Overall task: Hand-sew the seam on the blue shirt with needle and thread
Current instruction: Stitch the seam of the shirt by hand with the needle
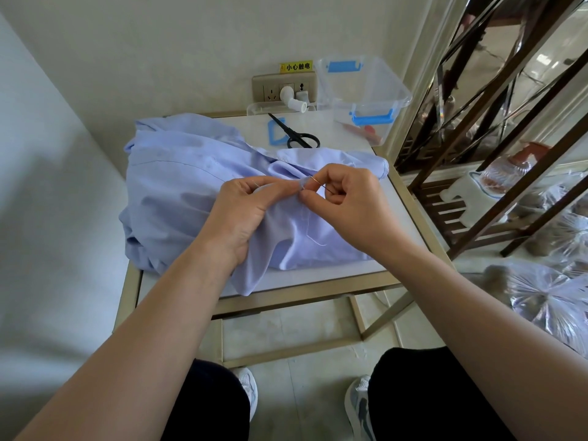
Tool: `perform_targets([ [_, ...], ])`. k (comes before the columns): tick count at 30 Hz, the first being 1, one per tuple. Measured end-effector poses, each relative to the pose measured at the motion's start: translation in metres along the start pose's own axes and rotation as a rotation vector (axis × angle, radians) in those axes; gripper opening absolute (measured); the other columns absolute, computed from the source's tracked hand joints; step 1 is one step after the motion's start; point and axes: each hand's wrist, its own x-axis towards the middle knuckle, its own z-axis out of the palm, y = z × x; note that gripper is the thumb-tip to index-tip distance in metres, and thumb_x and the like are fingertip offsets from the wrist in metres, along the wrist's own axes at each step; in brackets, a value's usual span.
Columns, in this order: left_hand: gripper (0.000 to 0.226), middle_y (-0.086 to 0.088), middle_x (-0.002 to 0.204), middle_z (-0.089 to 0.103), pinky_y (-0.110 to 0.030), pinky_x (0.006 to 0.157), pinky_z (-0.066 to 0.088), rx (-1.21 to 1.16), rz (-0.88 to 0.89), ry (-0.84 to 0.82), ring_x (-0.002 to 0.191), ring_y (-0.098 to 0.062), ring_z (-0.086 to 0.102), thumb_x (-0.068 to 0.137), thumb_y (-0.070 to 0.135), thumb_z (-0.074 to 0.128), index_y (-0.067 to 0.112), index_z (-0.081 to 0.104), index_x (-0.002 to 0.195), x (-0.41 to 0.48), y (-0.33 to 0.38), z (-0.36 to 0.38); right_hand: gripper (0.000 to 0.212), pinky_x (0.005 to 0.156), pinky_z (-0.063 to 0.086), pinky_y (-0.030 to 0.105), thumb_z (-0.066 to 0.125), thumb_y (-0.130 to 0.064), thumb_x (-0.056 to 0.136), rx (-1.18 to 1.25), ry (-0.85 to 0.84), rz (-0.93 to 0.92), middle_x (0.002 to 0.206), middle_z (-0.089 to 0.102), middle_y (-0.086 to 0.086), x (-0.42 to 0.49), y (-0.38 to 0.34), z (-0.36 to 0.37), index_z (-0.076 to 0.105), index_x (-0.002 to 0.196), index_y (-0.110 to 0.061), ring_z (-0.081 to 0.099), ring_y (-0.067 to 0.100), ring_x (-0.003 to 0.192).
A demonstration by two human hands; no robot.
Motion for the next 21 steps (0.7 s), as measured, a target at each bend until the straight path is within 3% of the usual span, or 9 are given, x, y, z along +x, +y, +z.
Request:
perform_targets([
  [2,0.010,-0.005,0.075,0.069,-0.025,0.077,0.046,0.011,-0.007,0.050,0.074,-0.012,0.058,0.082,0.020,0.073,0.013,0.077,0.077,0.001,0.000,0.000,0.014,0.052,0.023,0.016,0.072,-0.012,0.086,0.024,-0.167,-0.018,0.048,0.026,-0.011,-0.002,-0.008,-0.006,0.065,0.074,-0.013,0.024,0.008,0.046],
  [5,0.018,0.005,0.063,0.059,-0.021,0.071,0.041,0.039,-0.008,0.104,0.069,-0.009,0.051,0.085,0.020,0.071,0.017,0.071,0.068,0.003,0.001,0.001,0.009,0.051,0.022,0.017,0.074,-0.012,0.085,0.034,-0.700,-0.013,0.053,0.027,0.000,-0.008,-0.020,-0.020,0.070,0.080,-0.007,0.022,0.009,0.049],
  [7,0.021,0.012,0.057,0.057,-0.021,0.071,0.039,0.067,-0.005,0.120,0.070,-0.007,0.050,0.085,0.024,0.071,0.020,0.070,0.065,0.004,0.000,0.000,0.009,0.050,0.022,0.017,0.075,-0.014,0.085,-0.017,-0.924,0.011,0.051,0.025,-0.004,-0.011,-0.023,-0.024,0.070,0.082,-0.007,0.022,0.011,0.048],
  [8,0.021,0.013,0.056,0.056,-0.021,0.071,0.038,0.075,-0.004,0.124,0.069,-0.006,0.049,0.085,0.025,0.072,0.021,0.069,0.064,0.004,-0.001,0.000,0.009,0.050,0.022,0.016,0.075,-0.014,0.085,-0.036,-0.934,0.013,0.050,0.025,-0.006,-0.012,-0.023,-0.023,0.070,0.082,-0.008,0.022,0.011,0.047],
  [13,0.019,0.016,0.059,0.059,-0.015,0.069,0.040,0.092,0.003,0.106,0.064,0.003,0.052,0.085,0.027,0.072,0.022,0.069,0.066,0.005,-0.003,0.000,0.008,0.049,0.024,0.014,0.075,-0.014,0.084,-0.066,-0.678,0.067,0.049,0.028,-0.009,-0.006,-0.016,-0.025,0.070,0.078,-0.012,0.025,0.009,0.047],
  [16,0.017,0.011,0.066,0.064,-0.018,0.075,0.043,0.076,0.006,0.091,0.071,-0.002,0.056,0.085,0.027,0.073,0.022,0.072,0.069,0.005,-0.004,0.000,0.005,0.051,0.027,0.016,0.071,-0.016,0.086,-0.065,-0.591,0.122,0.053,0.032,-0.005,-0.004,-0.013,-0.030,0.067,0.084,-0.012,0.027,0.009,0.050],
  [19,0.015,0.003,0.074,0.068,-0.025,0.079,0.047,0.040,0.000,0.093,0.076,-0.010,0.059,0.085,0.024,0.072,0.021,0.075,0.071,0.005,-0.003,0.000,0.005,0.048,0.027,0.013,0.066,-0.013,0.088,-0.056,-0.362,0.147,0.047,0.033,-0.011,0.001,-0.008,-0.028,0.063,0.085,-0.010,0.027,0.006,0.045],
  [21,0.016,0.002,0.075,0.070,-0.027,0.079,0.049,0.033,-0.005,0.088,0.077,-0.012,0.061,0.085,0.024,0.072,0.023,0.075,0.070,0.005,-0.003,0.000,0.015,0.045,0.024,0.012,0.070,-0.020,0.087,-0.042,-0.236,0.160,0.045,0.031,-0.011,0.003,-0.003,-0.025,0.063,0.084,-0.008,0.025,0.006,0.044],
])
